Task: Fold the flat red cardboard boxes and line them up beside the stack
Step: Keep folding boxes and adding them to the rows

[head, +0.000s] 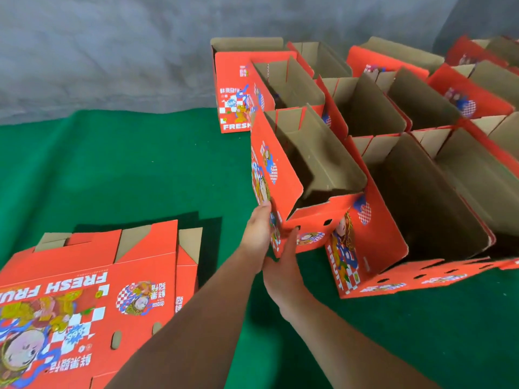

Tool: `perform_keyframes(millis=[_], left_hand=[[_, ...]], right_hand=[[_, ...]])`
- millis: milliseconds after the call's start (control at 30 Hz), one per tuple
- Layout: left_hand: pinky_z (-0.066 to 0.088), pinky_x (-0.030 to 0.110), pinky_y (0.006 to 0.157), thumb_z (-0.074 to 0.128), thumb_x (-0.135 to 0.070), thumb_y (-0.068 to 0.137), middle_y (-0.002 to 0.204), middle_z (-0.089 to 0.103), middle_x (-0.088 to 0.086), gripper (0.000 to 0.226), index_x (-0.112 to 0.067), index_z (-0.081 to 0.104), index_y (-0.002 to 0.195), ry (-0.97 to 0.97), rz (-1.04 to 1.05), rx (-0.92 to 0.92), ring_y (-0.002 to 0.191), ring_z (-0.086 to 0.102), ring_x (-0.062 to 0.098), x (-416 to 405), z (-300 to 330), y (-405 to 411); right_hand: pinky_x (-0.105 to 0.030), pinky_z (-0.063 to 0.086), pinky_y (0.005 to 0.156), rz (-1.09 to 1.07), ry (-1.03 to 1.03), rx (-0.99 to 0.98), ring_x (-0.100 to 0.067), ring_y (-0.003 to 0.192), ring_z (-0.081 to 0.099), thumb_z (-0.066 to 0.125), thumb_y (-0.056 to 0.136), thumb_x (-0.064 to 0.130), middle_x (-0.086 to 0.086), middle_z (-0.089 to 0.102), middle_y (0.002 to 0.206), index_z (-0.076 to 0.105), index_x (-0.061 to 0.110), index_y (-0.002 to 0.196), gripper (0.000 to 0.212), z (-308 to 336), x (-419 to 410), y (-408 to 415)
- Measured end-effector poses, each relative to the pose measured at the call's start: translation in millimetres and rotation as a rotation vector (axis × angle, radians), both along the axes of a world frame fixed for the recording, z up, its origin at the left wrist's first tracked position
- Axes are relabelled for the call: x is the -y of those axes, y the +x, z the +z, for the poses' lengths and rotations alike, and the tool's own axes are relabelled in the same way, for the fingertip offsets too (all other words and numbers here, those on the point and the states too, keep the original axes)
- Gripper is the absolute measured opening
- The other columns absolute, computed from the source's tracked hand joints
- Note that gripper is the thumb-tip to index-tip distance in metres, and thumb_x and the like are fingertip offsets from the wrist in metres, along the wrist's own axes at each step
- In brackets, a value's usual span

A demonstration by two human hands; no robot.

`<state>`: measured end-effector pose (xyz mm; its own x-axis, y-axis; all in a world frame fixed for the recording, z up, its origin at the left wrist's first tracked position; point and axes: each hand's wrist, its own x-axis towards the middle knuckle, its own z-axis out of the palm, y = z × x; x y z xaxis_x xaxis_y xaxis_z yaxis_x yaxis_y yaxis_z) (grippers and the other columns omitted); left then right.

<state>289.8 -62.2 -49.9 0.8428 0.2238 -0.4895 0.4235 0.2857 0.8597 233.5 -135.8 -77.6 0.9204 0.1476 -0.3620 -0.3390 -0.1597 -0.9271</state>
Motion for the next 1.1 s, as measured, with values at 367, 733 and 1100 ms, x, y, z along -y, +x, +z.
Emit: perform_keyframes(millis=[367,733,1100], left_hand=[[0.051,0.035,0.109,0.058,-0.023,0.107,0.122,0.072,-0.015,0.017,-0.029,0.073,0.114,0.127,0.165,0.137,0.119,0.066,0.012,-41,-23,-104],[0.012,0.057,0.128,0.036,-0.05,0.105,0.176,0.005,-0.002,0.065,-0.037,0.016,0.166,1.253,-0.438,-0.346,0.16,0.003,0.041,-137,-46,-262],[0.03,0.038,0.125,0.049,-0.039,0.106,0.17,0.029,-0.013,0.055,-0.042,0.035,0.159,0.93,-0.483,0.126,0.161,0.017,0.028,-32,-38,-307]], right_hand=[[-0.034,0.031,0.121,-0.072,-0.035,0.027,-0.01,0.146,0.037,0.052,0.098,0.007,0.003,0.033,0.162,0.024,0.024,0.159,0.07,6,-35,-57],[-0.034,0.049,0.102,0.269,-0.065,-0.296,-0.015,0.122,0.058,0.056,0.097,0.021,0.003,0.061,0.14,0.027,0.021,0.161,0.07,-1,-85,-139],[-0.032,0.045,0.062,-0.107,0.078,-0.423,-0.025,0.068,0.062,0.059,0.099,0.011,-0.019,0.07,0.088,0.07,0.009,0.09,0.014,2,-3,-141]])
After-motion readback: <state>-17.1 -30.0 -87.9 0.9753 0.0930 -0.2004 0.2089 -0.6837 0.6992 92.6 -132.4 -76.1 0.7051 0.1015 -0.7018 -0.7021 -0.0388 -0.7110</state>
